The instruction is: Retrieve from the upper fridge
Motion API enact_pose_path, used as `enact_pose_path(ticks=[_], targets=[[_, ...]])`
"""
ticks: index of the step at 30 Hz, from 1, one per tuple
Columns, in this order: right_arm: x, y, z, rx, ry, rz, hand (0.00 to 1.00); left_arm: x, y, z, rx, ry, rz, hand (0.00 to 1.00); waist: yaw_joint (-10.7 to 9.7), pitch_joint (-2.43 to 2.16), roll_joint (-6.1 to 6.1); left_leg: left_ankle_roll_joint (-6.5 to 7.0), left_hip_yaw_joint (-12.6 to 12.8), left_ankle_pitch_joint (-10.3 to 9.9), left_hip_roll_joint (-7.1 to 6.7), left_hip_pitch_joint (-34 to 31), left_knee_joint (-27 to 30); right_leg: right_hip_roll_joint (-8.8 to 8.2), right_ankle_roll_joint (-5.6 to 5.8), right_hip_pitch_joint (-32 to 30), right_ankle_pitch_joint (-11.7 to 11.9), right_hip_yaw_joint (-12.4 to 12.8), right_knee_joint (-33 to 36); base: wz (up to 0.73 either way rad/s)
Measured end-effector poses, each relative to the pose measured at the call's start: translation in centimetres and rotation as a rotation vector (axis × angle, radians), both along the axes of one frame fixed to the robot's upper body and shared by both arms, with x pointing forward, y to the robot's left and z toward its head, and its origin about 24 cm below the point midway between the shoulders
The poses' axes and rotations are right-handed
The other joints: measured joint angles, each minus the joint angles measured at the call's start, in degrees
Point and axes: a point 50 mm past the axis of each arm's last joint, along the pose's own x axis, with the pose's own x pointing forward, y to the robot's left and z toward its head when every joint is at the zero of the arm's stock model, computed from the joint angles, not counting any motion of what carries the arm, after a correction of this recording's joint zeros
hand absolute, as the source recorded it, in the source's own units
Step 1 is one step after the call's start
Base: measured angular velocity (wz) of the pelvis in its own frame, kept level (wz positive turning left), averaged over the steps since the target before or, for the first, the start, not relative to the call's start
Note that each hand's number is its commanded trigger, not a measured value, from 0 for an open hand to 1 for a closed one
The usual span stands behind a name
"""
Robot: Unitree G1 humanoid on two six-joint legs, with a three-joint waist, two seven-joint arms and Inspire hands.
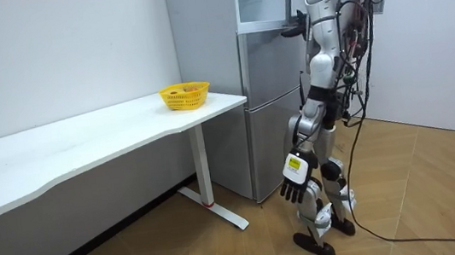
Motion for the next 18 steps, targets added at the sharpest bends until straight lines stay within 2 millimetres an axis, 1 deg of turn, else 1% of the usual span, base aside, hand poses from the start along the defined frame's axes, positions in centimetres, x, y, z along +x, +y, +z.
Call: enact_pose_path(ticks=[2, 4, 6, 9, 10, 11, 12, 14, 17, 18], targets=[[-0.4, -0.2, -0.3, 0.025, 0.001, -0.026, 0.0, 0.0, 0.0, 0.0, 0.0, -0.001, 0.0, 0.0, -0.81, 0.02, 0.06, 0.0, 0.17, 0.0, 0.03, -0.33, 0.01, 0.0, 0.0, -0.33, 0.0, 0.12, 0.01, -0.07], [-0.7, -0.4, -0.5, 0.065, -0.003, -0.047, 0.0, 0.2, 0.1, 0.0, 0.002, -0.006, -0.001, 0.0, -1.52, -0.3, 0.46, 0.0, 0.5, 0.0, 0.17, -0.73, 0.0, 0.09, -0.02, -1.12, 0.01, 0.53, 0.07, -0.1], [-0.8, -0.6, -0.6, 0.085, -0.003, -0.054, 0.0, 0.3, 0.0, 0.0, -0.001, -0.011, -0.002, 0.0, -2.17, -0.33, 0.65, -0.01, 0.52, 0.0, 0.19, -0.9, -0.02, 0.11, -0.02, -1.39, 0.01, 0.53, 0.16, -0.02], [-0.9, -0.8, -0.6, 0.101, -0.014, -0.063, 0.0, 0.3, 0.0, 0.0, -0.006, -0.01, 0.002, 0.0, -2.44, -0.51, 1.27, -0.01, 1.01, 0.0, 0.29, -1.02, -0.37, 0.13, -0.03, -1.9, 0.02, 0.74, 0.2, -0.06], [-0.9, -0.9, -0.5, 0.103, -0.016, -0.063, 0.0, 0.3, 0.1, 0.0, -0.005, -0.01, 0.005, 0.0, -2.45, -0.53, 1.23, -0.01, 1.09, 0.0, 0.31, -1.0, -0.48, 0.14, -0.03, -1.97, 0.02, 0.74, 0.2, -0.06], [-0.9, -0.9, -0.5, 0.106, -0.021, -0.062, 0.0, 0.3, 0.1, 0.0, -0.005, -0.011, 0.005, 0.0, -2.39, -0.54, 1.48, -0.01, 1.38, 0.0, 0.36, -0.88, -0.6, 0.14, -0.03, -1.99, 0.02, 0.75, 0.21, -0.04], [-1.0, -0.9, -0.5, 0.111, -0.022, -0.063, 0.0, 0.4, 0.1, 0.0, -0.004, -0.013, 0.005, 0.0, -2.4, -0.45, 1.53, -0.01, 1.56, 0.0, 0.39, -0.83, -0.69, 0.15, -0.03, -2.01, 0.02, 0.74, 0.21, -0.04], [-1.1, -1.0, -0.7, 0.127, -0.022, -0.075, 0.0, 0.5, 0.1, 0.0, -0.004, -0.019, 0.003, 0.0, -2.52, -0.42, 1.54, -0.01, 1.68, -0.01, 0.43, -0.87, -0.75, 0.16, -0.03, -2.09, 0.02, 0.72, 0.21, 0.0], [-1.6, -1.8, -1.3, 0.207, -0.019, -0.126, 0.0, 0.7, 0.1, 0.0, -0.003, -0.019, 0.005, 0.0, -2.92, -0.32, 1.58, -0.01, 1.84, -0.02, 0.47, -0.85, -0.97, 0.21, -0.03, -2.09, 0.02, 0.9, 0.17, -0.02], [-1.9, -2.3, -1.8, 0.257, -0.017, -0.158, 0.0, 0.7, 0.1, 0.0, -0.002, -0.019, 0.005, 0.0, -3.06, -0.32, 1.63, -0.01, 2.0, -0.02, 0.51, -0.85, -1.04, 0.27, -0.03, -2.05, 0.02, 1.27, 0.18, -0.11]])
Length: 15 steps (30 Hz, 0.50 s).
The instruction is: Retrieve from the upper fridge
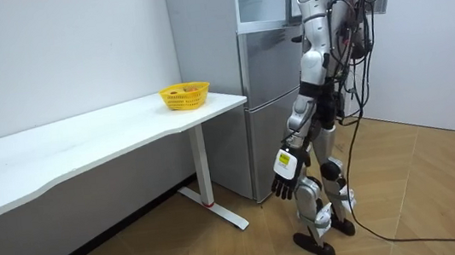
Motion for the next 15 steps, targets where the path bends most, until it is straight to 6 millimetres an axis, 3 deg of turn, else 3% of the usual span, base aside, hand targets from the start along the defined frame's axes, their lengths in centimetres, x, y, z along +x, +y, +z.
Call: enact_pose_path(ticks=[7, 15], targets=[[-1.8, -1.6, -2.5, 0.255, 0.023, -0.115, 0.0, 0.5, 0.0, 0.0, 0.001, -0.03, 0.021, 0.0, -1.9, 0.09, 0.16, -0.02, 0.47, 0.01, 0.09, -0.09, -0.45, 0.16, -0.01, -0.5, 0.0, 0.96, 0.02, -0.07], [-4.3, -2.3, -8.1, 0.443, 0.214, -0.207, 0.0, 0.3, 0.2, 0.1, 0.006, -0.024, 0.023, 0.0, -2.11, 0.25, -0.77, 0.02, 1.68, -0.01, 0.08, -0.37, -0.45, 0.14, 0.01, -0.97, -0.01, 2.0, -0.04, -0.06]])
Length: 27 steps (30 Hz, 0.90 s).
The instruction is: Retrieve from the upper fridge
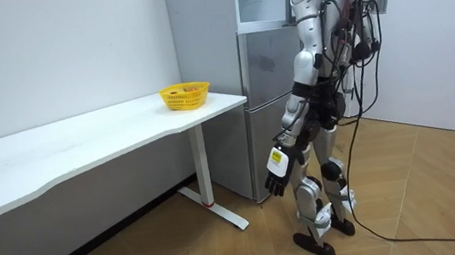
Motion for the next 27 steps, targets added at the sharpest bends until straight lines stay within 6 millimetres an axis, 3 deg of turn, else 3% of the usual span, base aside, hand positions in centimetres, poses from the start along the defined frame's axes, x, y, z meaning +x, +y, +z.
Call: enact_pose_path(ticks=[4, 11, 19, 27], targets=[[-0.9, 0.0, -1.6, 0.099, 0.033, -0.043, 0.0, -0.5, 0.1, 0.1, 0.0, 0.005, 0.029, 0.0, -0.21, 0.05, 0.05, 0.02, -0.21, -0.01, -0.07, 0.07, 0.0, 0.02, 0.0, -0.01, 0.0, 0.25, 0.02, -0.01], [-1.0, -0.8, -1.1, 0.127, -0.015, -0.166, 0.0, -0.8, 1.0, 0.3, 0.014, 0.0, 0.031, 0.0, -0.47, 0.19, -0.27, 0.02, -0.54, -0.01, -0.58, -0.25, 0.24, -0.08, 0.2, -0.18, -0.48, 0.16, -0.26, 0.02], [-1.9, -3.6, 2.1, 0.057, -0.141, -0.419, 0.0, -0.5, 1.4, 0.5, 0.034, -0.03, 0.048, 0.0, -0.82, 0.04, -0.9, 0.11, -0.91, 0.07, -0.89, -0.52, -0.15, -0.26, 0.28, -0.81, -0.8, 0.01, 0.0, 0.02], [-2.4, -5.6, 6.3, -0.035, -0.347, -0.576, 0.0, 0.0, 2.1, 0.7, 0.05, -0.059, 0.068, 0.0, -2.18, 0.1, -2.44, 0.14, -2.07, 0.03, -0.98, -1.37, 0.03, -0.32, 0.2, -1.22, -0.83, -1.17, 0.87, 0.08]])
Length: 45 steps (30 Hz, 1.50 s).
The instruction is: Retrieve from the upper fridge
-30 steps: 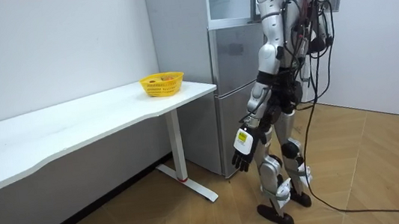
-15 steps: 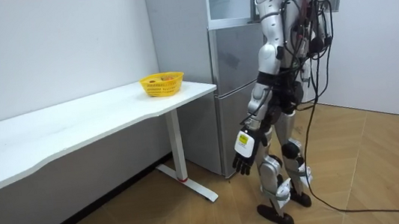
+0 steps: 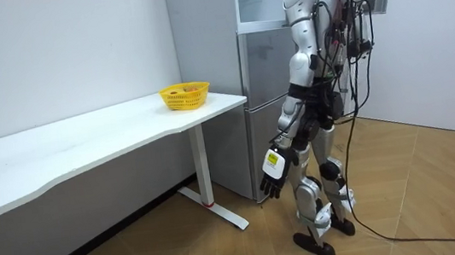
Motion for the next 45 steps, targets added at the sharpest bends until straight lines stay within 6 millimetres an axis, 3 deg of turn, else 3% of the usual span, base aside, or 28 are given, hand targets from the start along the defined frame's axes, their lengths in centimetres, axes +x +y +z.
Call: enact_pose_path(ticks=[6, 14, 21, 29, 36, 37, 40, 45], targets=[[0.3, -0.1, 2.0, -0.071, -0.066, 0.005, 0.0, 0.2, 0.2, 0.0, 0.002, -0.021, 0.016, 0.0, -0.03, -0.06, 0.0, 0.0, -0.15, 0.0, 0.01, -0.87, 0.29, 0.03, -0.03, -0.66, 0.02, 0.0, 0.08, 0.01], [1.2, 0.7, 6.9, -0.405, -0.033, 0.04, 0.0, -0.4, 0.5, 0.1, 0.01, -0.012, 0.05, 0.0, 0.55, 0.01, 0.52, -0.01, -0.09, -0.01, 0.08, -1.02, 0.6, 0.03, -0.04, -1.01, 0.02, -0.04, 0.7, 0.0], [1.8, 1.4, 7.3, -0.486, 0.049, 0.053, 0.0, -0.9, 0.3, -0.1, 0.005, 0.026, 0.021, 0.0, 1.29, 0.09, 0.76, 0.0, 0.38, 0.0, 0.16, -0.42, 0.64, -0.01, -0.04, -0.96, 0.01, -0.1, 1.33, -0.05], [2.5, 1.8, 7.0, -0.504, 0.128, 0.084, 0.0, -0.7, -0.1, -0.3, -0.027, 0.034, 0.035, 0.0, 2.21, 0.66, -0.95, 0.0, 0.52, 0.29, -0.19, 0.45, 0.82, -0.39, 0.21, -0.74, -0.96, -0.26, 1.83, -0.01], [3.9, 3.7, 8.9, -0.703, 0.164, 0.138, 0.0, -0.2, -0.1, -0.4, -0.042, 0.012, 0.033, 0.0, 3.96, 0.76, -1.97, -0.38, 0.33, 0.59, 0.05, 0.85, 0.82, -0.09, -0.23, 0.1, -0.89, -0.55, 1.81, 0.01], [4.1, 3.6, 8.6, -0.706, 0.188, 0.151, 0.0, -0.3, -0.1, -0.4, -0.042, 0.015, 0.034, 0.0, 4.13, 0.74, -2.65, -0.38, 0.25, 0.58, 0.01, 0.95, 0.88, -0.13, -0.25, 0.28, -0.9, -0.63, 1.81, 0.05], [4.2, 3.8, 8.6, -0.724, 0.211, 0.17, 0.0, -0.3, -0.2, -0.4, -0.051, 0.015, 0.035, 0.0, 4.41, 0.72, -3.17, -0.36, 0.24, 0.58, -0.05, 0.77, 0.87, -0.23, -0.08, 0.05, -0.81, -0.5, 1.88, -0.03], [4.5, 4.2, 8.8, -0.804, 0.279, 0.175, 0.0, -0.2, -0.3, -0.4, -0.055, -0.007, 0.028, 0.0, 5.01, 0.72, -3.22, -0.3, 0.21, 0.63, -0.04, 0.91, 1.06, -0.21, -0.08, 0.07, -0.8, -0.46, 1.88, 0.0]])
